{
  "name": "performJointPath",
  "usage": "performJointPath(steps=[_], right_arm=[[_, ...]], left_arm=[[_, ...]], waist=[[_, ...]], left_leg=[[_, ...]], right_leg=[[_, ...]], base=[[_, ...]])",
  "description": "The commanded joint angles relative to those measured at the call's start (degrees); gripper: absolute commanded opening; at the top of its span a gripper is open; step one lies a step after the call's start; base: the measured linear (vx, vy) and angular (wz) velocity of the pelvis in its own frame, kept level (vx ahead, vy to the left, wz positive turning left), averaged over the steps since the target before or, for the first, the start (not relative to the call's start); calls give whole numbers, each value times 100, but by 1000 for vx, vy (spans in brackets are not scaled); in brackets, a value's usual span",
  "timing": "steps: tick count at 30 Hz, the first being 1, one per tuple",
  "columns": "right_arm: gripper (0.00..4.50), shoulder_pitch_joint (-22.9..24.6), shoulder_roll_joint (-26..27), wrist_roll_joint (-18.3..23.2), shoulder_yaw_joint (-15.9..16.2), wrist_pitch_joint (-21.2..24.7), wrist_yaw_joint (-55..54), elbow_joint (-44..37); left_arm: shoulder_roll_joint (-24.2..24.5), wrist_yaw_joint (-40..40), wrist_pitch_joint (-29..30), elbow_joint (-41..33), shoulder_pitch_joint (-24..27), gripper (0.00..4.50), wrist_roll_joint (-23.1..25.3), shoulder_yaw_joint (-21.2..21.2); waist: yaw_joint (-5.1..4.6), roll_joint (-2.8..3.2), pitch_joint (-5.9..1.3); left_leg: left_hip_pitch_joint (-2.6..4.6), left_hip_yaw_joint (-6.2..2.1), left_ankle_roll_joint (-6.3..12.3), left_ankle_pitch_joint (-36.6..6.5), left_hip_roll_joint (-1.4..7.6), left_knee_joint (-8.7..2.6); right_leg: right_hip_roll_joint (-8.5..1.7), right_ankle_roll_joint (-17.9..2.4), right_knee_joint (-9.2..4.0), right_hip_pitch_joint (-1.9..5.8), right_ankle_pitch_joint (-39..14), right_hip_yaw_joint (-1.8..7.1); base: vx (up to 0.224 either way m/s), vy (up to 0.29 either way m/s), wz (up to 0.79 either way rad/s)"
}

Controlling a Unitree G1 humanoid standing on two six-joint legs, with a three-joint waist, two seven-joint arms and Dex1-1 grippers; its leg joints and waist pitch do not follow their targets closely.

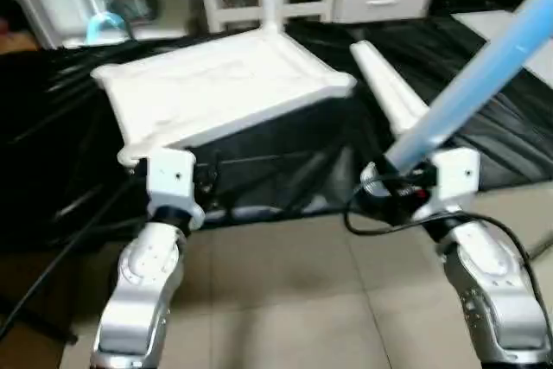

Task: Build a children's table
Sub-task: Insert table leg to table base

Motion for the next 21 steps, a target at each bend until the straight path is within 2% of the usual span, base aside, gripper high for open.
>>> performJointPath(steps=[1,2,3,4,5,6,7,8,9,10,11,12,13,14,15,16,17,18,19,20,21], right_arm=[[184,-46,-18,-49,4,20,44,-54],[184,-45,-21,-46,14,22,49,-54],[184,-27,-48,-52,90,33,110,-55],[184,-13,-64,-66,128,29,142,-56],[184,-6,-69,-75,145,24,156,-56],[184,3,-73,-86,163,16,172,-56],[184,8,-67,-99,174,2,178,-49],[184,5,-54,-102,170,-12,166,-38],[184,-4,-46,-119,164,-47,145,-28],[184,-21,10,-35,86,-19,97,-19],[184,-38,42,32,22,21,55,-5],[184,-45,36,34,-6,40,29,9],[184,-43,17,23,-17,38,25,25],[184,-24,-18,4,-22,11,33,33],[184,-12,-27,13,-30,5,34,30],[184,-7,-30,19,-34,3,34,29],[184,-1,-27,21,-46,16,28,26],[184,36,-8,3,-126,75,-30,8],[184,36,-8,3,-126,75,-30,8],[184,64,20,47,-177,134,-45,-22],[184,71,28,55,-190,145,-46,-32]], left_arm=[[-12,17,72,-121,25,239,-14,40],[-13,19,74,-123,27,239,-16,45],[-13,26,86,-144,41,239,-20,60],[-12,27,90,-156,51,239,-17,60],[-11,29,93,-164,58,239,-14,60],[-10,30,96,-173,65,239,-10,59],[-6,31,99,-185,78,239,-6,60],[-3,30,100,-195,91,239,-4,61],[0,26,100,-200,99,239,-4,60],[3,14,98,-200,104,239,-8,55],[1,-2,95,-197,105,239,-11,54],[0,-20,93,-192,106,239,-17,52],[-1,-42,93,-185,104,239,-23,46],[-4,-75,93,-167,94,239,-24,31],[-9,-88,93,-161,90,239,-20,24],[-11,-93,93,-158,87,239,-18,21],[-11,-95,94,-156,86,239,-21,15],[-4,-115,104,-143,78,239,-38,-30],[-4,-115,104,-143,78,239,-38,-30],[-2,-134,104,-128,77,239,-43,-54],[0,-141,105,-122,76,239,-43,-61]], waist=[[-233,45,-243],[-296,-5,-219],[-244,-128,-189],[-178,-352,-186],[-11,-471,-128],[96,-563,-170],[94,-531,-168],[153,-558,-165],[162,-465,-181],[143,-355,-176],[222,-352,-156],[234,76,-242],[76,113,-165],[-77,239,-296],[-60,222,-380],[-98,140,-372],[-98,140,-372],[-71,72,-270],[-19,-119,-239],[164,-423,-155],[288,-448,-239]], left_leg=[[951,-1184,2830,283,773,-695],[884,-1288,2922,411,824,-738],[771,-1304,2815,402,680,-734],[365,-1111,2004,28,202,-680],[59,-790,1431,-387,-127,-507],[-404,-95,955,-623,-211,658],[-402,-36,636,-338,-136,749],[-474,79,219,72,-97,726],[-399,220,16,388,-31,574],[-271,237,-91,468,50,346],[-354,294,5,617,114,166],[108,202,82,744,563,-426],[309,-105,357,159,810,-649],[757,-526,904,-901,1268,-811],[840,-612,1475,-626,1275,-722],[802,-530,1880,92,1238,-683],[802,-530,1880,92,1238,-683],[621,110,1478,48,1222,-845],[526,245,1165,-447,1231,-942],[138,479,805,-1663,786,-928],[217,799,480,-1699,62,78]], right_leg=[[275,-68,670,-703,-1128,283],[202,55,782,-805,-959,428],[121,145,854,-944,-628,721],[-132,118,272,-634,-169,1200],[-296,347,-136,-324,-408,1421],[-1101,677,-683,238,-1414,1674],[-1072,908,-611,172,-1678,1415],[-881,996,-620,120,-1798,1051],[-741,246,-689,182,-2050,945],[-484,-408,-681,137,-2298,1100],[-351,-970,-704,285,-2311,1038],[35,-1247,-422,130,-1405,574],[260,-1059,-123,-123,-1133,429],[255,-716,618,-604,-825,452],[175,-171,854,-818,-509,510],[70,231,938,-1012,-123,542],[70,231,938,-1012,-123,542],[0,244,842,-1091,401,541],[-63,60,730,-989,596,563],[-140,-157,150,-651,657,652],[-613,-453,-537,-475,-2072,1332]], base=[[101,-24,65],[56,-41,66],[35,-60,58],[35,-60,58],[27,-81,72],[49,-69,63],[49,-69,63],[63,-50,48],[59,-21,49],[59,-21,49],[104,39,36],[124,109,21],[124,109,21],[147,125,13],[94,45,7],[163,86,13],[129,71,8],[193,61,-9],[124,21,-15],[90,-57,-24],[105,-72,-8]])
